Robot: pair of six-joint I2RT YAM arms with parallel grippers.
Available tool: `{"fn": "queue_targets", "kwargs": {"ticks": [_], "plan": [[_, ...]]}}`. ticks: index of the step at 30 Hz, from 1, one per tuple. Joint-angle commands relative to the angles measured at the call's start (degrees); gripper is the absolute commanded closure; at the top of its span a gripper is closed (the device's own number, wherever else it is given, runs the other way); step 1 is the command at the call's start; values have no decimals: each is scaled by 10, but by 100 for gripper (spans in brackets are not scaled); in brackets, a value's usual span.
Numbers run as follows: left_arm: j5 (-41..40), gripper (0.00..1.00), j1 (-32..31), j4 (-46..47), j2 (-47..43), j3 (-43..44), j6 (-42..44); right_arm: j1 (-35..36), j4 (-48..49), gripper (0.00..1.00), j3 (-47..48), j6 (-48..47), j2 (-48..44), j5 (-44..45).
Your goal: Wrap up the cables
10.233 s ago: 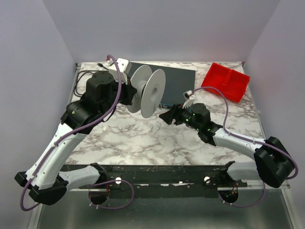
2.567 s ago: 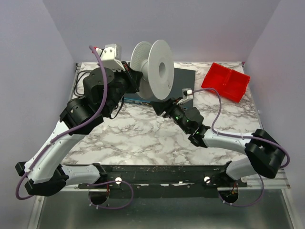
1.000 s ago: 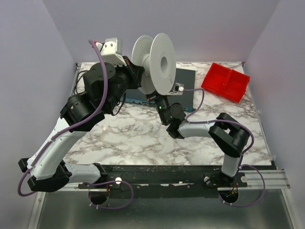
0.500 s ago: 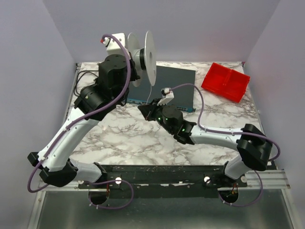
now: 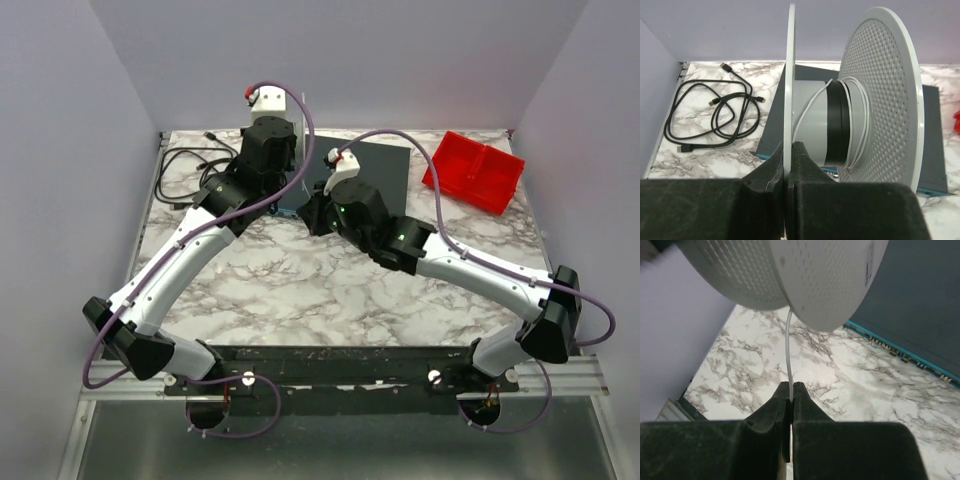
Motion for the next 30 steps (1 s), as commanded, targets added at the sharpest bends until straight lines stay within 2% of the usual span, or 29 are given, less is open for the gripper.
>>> {"fn": "queue_targets", "kwargs": {"ticks": [1, 13, 21, 30], "plan": [[12, 100, 3, 61, -10, -30, 19, 3, -122, 99, 62, -61, -3, 26], [67, 100, 0, 42, -32, -87, 22, -17, -167, 99, 161, -161, 14, 99], [87, 100, -29, 44, -53, -119, 37, -79, -165, 99, 199, -188, 22, 55], [126, 100, -58, 40, -90, -146, 87, -147, -135, 99, 180, -202, 25, 20]]}}
